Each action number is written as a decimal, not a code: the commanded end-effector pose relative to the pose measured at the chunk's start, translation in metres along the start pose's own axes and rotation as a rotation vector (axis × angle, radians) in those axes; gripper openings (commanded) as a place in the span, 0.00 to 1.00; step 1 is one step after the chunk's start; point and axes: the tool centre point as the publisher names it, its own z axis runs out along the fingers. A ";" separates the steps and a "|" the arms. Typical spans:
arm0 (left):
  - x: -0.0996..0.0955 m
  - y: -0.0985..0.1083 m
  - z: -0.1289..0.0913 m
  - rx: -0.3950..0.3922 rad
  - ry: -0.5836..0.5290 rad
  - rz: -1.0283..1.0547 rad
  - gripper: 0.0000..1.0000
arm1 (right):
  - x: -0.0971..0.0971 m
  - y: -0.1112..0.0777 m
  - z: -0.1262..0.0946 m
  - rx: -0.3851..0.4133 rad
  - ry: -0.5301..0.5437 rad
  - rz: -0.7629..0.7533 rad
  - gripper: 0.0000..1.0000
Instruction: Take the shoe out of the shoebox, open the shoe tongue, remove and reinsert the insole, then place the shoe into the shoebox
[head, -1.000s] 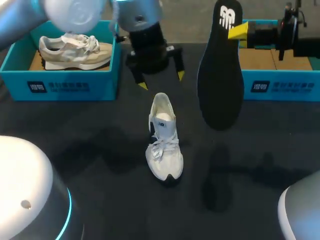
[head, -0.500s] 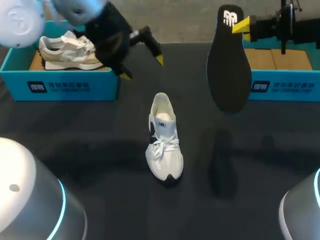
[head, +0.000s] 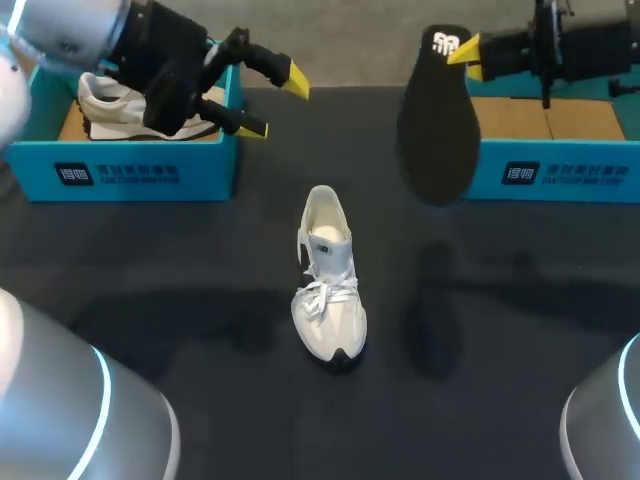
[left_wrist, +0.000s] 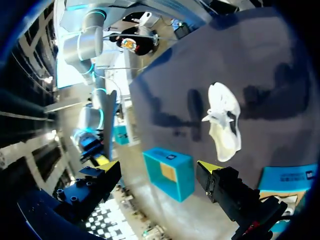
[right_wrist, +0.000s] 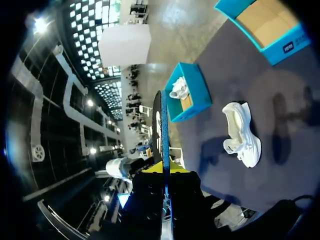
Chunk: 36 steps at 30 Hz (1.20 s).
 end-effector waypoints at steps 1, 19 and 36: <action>-0.001 -0.010 0.003 -0.031 -0.455 0.018 1.00 | 0.007 0.005 0.021 -0.007 -0.009 0.031 0.00; -0.025 0.003 0.022 -0.038 -0.655 0.072 1.00 | 0.014 -0.006 0.086 0.046 0.014 0.113 0.00; -0.038 0.003 0.037 0.001 -0.705 0.054 1.00 | 0.017 0.000 0.124 0.022 0.062 0.100 0.00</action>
